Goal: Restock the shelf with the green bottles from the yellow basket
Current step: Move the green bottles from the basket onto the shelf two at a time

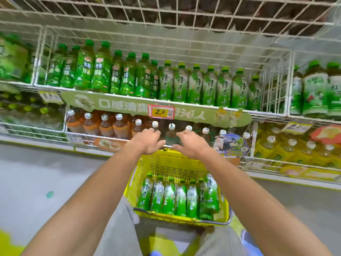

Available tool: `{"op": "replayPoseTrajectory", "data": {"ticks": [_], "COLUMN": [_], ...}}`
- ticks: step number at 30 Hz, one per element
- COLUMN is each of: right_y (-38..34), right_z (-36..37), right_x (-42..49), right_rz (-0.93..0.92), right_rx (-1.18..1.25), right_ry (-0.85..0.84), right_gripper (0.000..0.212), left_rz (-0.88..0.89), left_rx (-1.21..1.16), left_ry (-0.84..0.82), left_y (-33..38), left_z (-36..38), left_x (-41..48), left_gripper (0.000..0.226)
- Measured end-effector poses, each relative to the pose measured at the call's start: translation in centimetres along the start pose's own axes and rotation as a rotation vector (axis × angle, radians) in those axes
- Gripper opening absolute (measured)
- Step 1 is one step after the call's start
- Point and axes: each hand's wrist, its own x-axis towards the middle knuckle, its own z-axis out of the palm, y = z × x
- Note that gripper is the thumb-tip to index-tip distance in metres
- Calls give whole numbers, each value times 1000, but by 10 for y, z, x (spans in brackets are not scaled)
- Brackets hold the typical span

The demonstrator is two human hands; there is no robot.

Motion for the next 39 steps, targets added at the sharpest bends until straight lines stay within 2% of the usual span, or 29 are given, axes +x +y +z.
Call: {"op": "replayPoseTrajectory", "data": {"ticks": [10, 16, 24, 29, 39], "right_y": [10, 11, 21, 24, 42], "right_z": [147, 214, 273, 297, 309], "right_x": [32, 47, 61, 77, 98], "right_rz": [147, 216, 265, 331, 327], "right_rx": [84, 178, 268, 325, 405], "right_ry": [-359, -465, -484, -484, -537], "right_gripper": [62, 55, 41, 56, 62], "left_rz": [-52, -118, -100, -88, -116], "left_rx": [-129, -194, -226, -246, -318], "left_ry": [-285, -417, -523, -515, -513], "left_y": [-36, -51, -37, -23, -10], "left_z": [138, 201, 259, 281, 307], "left_x": [27, 45, 81, 114, 122], "left_gripper": [59, 57, 59, 48, 45]}}
